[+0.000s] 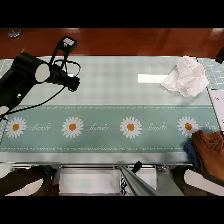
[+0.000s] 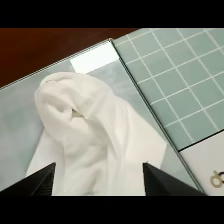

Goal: Fold the shirts.

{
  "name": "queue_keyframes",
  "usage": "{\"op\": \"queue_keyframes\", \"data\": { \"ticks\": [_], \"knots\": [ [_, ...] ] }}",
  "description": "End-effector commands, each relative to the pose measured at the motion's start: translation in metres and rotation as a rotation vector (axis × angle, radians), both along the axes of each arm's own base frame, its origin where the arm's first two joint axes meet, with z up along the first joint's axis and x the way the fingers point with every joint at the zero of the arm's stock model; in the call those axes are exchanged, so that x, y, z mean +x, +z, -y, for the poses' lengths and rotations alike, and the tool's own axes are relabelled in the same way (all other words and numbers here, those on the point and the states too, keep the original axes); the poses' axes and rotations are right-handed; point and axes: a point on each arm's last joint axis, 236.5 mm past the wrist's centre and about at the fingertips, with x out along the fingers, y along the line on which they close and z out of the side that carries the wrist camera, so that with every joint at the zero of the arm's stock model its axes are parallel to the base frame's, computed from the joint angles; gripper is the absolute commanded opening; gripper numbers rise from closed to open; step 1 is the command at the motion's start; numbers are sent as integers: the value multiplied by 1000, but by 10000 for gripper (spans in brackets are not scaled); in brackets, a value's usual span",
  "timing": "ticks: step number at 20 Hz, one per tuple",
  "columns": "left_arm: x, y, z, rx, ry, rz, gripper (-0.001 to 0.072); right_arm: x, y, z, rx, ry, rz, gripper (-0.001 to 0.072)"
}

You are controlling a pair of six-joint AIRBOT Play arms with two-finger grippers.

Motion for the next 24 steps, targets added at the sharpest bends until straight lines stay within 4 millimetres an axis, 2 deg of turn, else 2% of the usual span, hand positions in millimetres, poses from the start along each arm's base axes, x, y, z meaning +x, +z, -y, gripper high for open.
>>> {"op": "queue_keyframes", "data": {
  "ticks": [1,4,6,9,13,14,15,16,17,18,19,20,21,22,23,24],
  "knots": [
    [5,1,-10,-1,22,8,688,24,-47,24,228,-42,-59,611],
    [4,1,-7,-15,24,3,688,20,-107,17,283,-34,-219,611],
    [3,0,-2,-56,52,-6,688,17,-138,8,305,-14,-302,612],
    [2,-1,3,-87,60,-13,688,16,-166,-2,312,20,-373,612],
    [0,-1,9,-118,61,-25,688,-4,-202,-10,326,36,-515,606],
    [-2,-2,12,-134,61,-32,688,-9,-211,-14,323,44,-556,558],
    [-3,-2,14,-144,61,-36,688,-10,-218,-17,325,55,-572,368],
    [-5,-2,16,-153,62,-47,688,-9,-218,-23,343,67,-574,24],
    [-8,-2,15,-150,64,-59,688,-4,-210,-32,368,85,-549,21],
    [-10,1,14,-143,66,-73,688,6,-192,-38,364,132,-499,21],
    [-12,7,12,-138,68,-75,688,18,-164,-41,334,184,-434,21],
    [-11,18,12,-139,68,-61,688,31,-122,-43,292,236,-340,21],
    [-7,37,13,-155,66,-25,688,41,-74,-48,252,283,-236,20],
    [-3,61,15,-177,62,25,688,47,-11,-58,214,335,-100,21],
    [-1,94,16,-204,57,92,688,47,53,-72,183,382,42,21],
    [-2,131,15,-232,52,157,688,38,127,-88,149,422,210,21]
  ]
}}
